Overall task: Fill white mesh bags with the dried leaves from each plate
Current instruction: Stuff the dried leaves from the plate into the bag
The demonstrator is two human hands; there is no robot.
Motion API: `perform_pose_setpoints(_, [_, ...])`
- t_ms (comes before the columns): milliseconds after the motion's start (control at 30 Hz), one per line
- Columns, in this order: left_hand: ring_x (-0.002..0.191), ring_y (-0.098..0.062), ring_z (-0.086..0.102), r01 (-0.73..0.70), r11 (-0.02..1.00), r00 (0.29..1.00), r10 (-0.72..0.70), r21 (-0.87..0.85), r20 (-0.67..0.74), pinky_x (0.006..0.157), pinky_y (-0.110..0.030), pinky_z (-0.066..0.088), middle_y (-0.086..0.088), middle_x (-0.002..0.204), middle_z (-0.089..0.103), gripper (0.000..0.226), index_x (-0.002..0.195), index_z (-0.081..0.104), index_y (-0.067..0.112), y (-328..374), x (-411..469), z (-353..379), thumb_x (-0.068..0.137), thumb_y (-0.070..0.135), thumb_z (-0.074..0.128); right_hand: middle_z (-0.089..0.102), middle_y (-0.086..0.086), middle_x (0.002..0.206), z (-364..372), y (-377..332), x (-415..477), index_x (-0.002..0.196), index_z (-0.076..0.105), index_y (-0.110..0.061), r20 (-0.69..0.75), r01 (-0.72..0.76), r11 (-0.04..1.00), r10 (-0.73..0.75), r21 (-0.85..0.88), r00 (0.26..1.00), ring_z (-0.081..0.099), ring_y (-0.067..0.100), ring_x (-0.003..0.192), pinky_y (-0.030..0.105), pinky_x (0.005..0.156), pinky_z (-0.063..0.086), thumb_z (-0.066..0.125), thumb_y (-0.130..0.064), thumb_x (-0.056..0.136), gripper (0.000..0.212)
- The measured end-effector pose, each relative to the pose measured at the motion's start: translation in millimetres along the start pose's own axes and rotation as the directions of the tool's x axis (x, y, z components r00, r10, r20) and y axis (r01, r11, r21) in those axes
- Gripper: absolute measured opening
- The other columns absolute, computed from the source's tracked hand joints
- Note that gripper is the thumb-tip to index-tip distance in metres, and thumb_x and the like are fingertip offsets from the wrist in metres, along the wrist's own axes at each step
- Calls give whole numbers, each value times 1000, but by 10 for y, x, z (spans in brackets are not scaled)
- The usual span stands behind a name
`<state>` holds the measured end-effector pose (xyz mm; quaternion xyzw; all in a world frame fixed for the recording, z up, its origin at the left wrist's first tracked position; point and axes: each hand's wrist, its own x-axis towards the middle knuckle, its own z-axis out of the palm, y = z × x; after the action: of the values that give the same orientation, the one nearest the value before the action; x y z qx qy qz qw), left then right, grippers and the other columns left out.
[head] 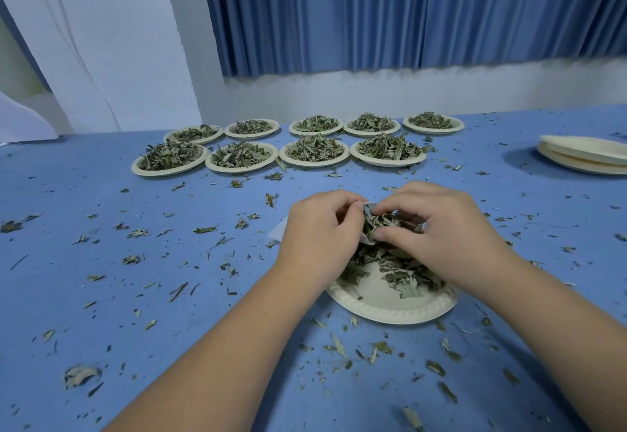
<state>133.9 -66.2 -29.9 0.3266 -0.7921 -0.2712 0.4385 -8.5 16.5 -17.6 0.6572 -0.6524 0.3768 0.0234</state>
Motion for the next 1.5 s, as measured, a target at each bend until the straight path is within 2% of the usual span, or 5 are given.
perform_pose_setpoints(600, [68, 3, 61, 3, 994, 1000, -2, -109, 10, 62, -11, 46, 17, 69, 69, 19, 82, 76, 21, 104, -45, 40, 90, 14, 61, 62, 6, 75, 76, -220, 13, 80, 77, -10, -119, 12, 977, -38, -215, 992, 59, 24, 71, 39, 65, 49, 68, -9, 81, 9])
perform_pose_setpoints(833, [73, -7, 69, 127, 973, 992, -129, -193, 4, 71, -28, 55, 12, 75, 72, 20, 84, 75, 26, 113, -21, -13, 93, 18, 59, 65, -8, 83, 29, -229, -11, 101, 75, -25, -98, -14, 1000, 11, -25, 995, 54, 2, 74, 6, 71, 37, 70, -22, 82, 20])
perform_pose_setpoints(1100, [68, 3, 62, 125, 969, 992, -121, -211, 28, 60, -12, 47, 11, 76, 72, 19, 86, 77, 22, 137, -30, 7, 92, 17, 60, 65, -8, 72, 65, -261, -4, 76, 73, -16, -194, -7, 998, -4, -56, 981, 59, 9, 69, 24, 68, 47, 75, -12, 77, 5])
perform_pose_setpoints(1400, [79, -20, 70, 196, 929, 979, -201, -314, 15, 79, -43, 57, 1, 80, 74, 17, 89, 77, 17, 144, -5, -31, 92, 16, 60, 53, -13, 92, 24, -211, -8, 101, 75, -26, -46, -19, 996, 23, 83, 999, 52, -2, 87, 4, 74, 37, 68, -12, 85, 23])
perform_pose_setpoints(1500, [73, -11, 67, 183, 943, 982, -190, -278, 0, 73, -31, 56, 4, 78, 73, 18, 85, 77, 22, 134, -10, -26, 92, 18, 61, 56, -13, 86, 28, -198, 4, 100, 76, -26, -74, -12, 999, 16, 51, 997, 53, -2, 80, 4, 70, 36, 69, -8, 84, 24])
